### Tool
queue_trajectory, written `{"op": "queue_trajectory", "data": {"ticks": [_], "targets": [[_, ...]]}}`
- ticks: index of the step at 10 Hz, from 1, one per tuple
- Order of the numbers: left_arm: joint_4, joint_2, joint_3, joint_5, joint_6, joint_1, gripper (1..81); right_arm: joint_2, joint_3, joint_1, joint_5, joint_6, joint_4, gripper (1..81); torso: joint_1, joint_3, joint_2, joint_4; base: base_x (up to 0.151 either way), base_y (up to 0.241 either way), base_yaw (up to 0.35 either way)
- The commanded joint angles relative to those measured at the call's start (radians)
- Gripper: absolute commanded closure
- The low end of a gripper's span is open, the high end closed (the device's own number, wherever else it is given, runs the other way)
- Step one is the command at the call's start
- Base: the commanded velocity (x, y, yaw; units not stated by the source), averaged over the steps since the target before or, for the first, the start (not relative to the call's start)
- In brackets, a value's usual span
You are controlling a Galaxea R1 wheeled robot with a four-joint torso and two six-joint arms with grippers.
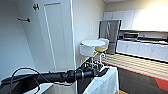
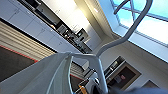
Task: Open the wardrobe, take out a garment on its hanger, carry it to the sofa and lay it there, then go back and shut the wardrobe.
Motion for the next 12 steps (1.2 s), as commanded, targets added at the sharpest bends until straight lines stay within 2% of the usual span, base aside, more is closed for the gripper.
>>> {"op": "queue_trajectory", "data": {"ticks": [1,12], "targets": [[0.020,0.004,0.029,-0.055,0.008,-0.174,81.1,0.007,0.006,0.042,-0.038,0.001,0.006,1.0,0.000,0.000,0.000,0.000,0.000,0.000,-0.252],[0.040,-0.013,0.058,-0.055,0.008,-0.174,81.1,0.011,0.006,0.034,-0.029,0.001,0.003,1.0,0.000,0.000,0.000,0.000,0.000,0.000,-0.252]]}}
